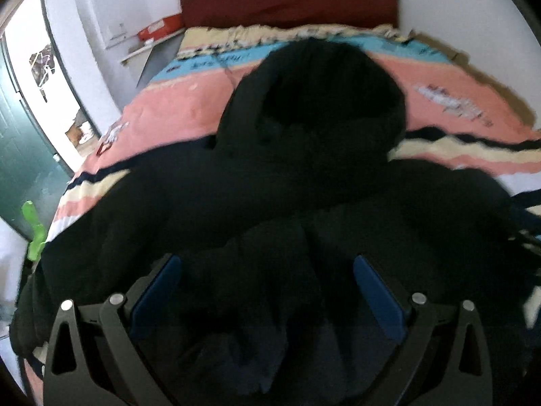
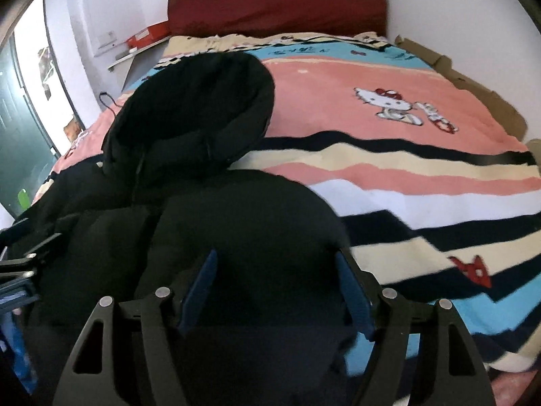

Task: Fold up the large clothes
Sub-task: 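Move the left tool to the other outstretched sleeve cuff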

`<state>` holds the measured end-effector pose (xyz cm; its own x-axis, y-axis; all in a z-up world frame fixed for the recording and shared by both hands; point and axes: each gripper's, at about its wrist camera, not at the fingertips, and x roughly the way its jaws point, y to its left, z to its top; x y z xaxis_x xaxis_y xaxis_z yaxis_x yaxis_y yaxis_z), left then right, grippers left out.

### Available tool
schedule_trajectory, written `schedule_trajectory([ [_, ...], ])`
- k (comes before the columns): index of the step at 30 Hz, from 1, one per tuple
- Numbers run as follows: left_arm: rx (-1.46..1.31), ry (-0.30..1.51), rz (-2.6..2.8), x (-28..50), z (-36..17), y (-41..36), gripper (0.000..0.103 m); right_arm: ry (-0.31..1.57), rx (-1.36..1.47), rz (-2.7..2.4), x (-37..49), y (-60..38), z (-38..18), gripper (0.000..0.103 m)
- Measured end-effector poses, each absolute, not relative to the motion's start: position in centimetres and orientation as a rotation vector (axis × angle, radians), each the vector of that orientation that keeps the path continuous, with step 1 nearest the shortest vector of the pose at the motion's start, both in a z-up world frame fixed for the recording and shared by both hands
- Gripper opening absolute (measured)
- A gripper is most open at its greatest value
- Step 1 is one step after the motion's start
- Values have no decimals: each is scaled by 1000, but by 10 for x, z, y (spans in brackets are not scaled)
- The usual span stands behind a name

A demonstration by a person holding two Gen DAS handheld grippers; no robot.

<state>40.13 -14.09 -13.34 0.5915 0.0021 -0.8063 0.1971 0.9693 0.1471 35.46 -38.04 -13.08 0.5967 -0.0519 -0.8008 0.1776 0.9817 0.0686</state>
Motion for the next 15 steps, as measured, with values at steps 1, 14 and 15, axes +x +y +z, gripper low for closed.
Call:
schedule_trajectory([
  [1,240,950,-97,404,-142,-137,103,927,148,-129,355,-380,-136,71],
  [14,160,953,-85,382,-134,-75,103,958,136,-89,341,-387,-148,75],
  [15,155,938,-97,378,-127,-77,103,948,130,-90,338,-387,-144,75],
])
